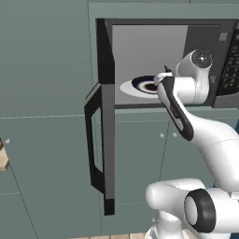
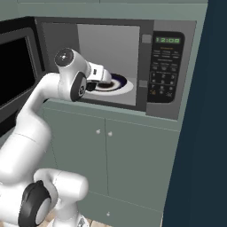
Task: Pick the eggplant from the counter and place it in the microwave. Then turn on the microwave.
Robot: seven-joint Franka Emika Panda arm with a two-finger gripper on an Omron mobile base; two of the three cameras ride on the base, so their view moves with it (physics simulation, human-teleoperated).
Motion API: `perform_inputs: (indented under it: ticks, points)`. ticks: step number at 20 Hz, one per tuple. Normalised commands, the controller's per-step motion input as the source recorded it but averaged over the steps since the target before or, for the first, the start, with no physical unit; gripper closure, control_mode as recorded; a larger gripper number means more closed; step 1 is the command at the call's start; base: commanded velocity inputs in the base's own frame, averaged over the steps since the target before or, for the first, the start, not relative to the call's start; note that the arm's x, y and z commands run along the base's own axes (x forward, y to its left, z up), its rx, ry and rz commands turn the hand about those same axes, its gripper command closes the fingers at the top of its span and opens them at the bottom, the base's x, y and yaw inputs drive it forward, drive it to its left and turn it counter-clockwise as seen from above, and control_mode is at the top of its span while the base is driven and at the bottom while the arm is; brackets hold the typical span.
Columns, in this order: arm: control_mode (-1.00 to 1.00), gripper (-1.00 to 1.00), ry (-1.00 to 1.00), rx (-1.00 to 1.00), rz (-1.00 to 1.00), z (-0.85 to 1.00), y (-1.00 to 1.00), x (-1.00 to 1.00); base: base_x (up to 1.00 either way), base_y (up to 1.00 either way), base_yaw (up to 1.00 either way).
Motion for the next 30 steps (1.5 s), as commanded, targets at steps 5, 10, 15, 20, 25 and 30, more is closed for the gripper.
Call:
perform_inputs:
  ticks: [5, 10, 15, 20, 25, 30]
  points:
    - [-1.0, 1.0, 0.0, 0.0, 0.0, 0.0, 0.0, 0.24, 0.0, 0.0, 0.0]
    - [-1.0, 1.0, 0.0, 0.0, 0.0, -0.01, 0.0, 0.26, 0.0, 0.0, 0.0]
    - [-1.0, 1.0, 0.0, 0.0, 0.0, 0.0, 0.0, 0.23, 0.0, 0.0, 0.0]
    - [-1.0, 1.0, 0.0, 0.0, 0.0, -0.04, 0.0, 0.17, 0.0, 0.0, 0.0]
    - [-1.0, 1.0, 0.0, 0.0, 0.0, -0.1, 0.0, 0.13, 0.0, 0.0, 0.0]
    - [-1.0, 1.0, 0.0, 0.0, 0.0, -0.12, 0.0, 0.07, 0.0, 0.0, 0.0]
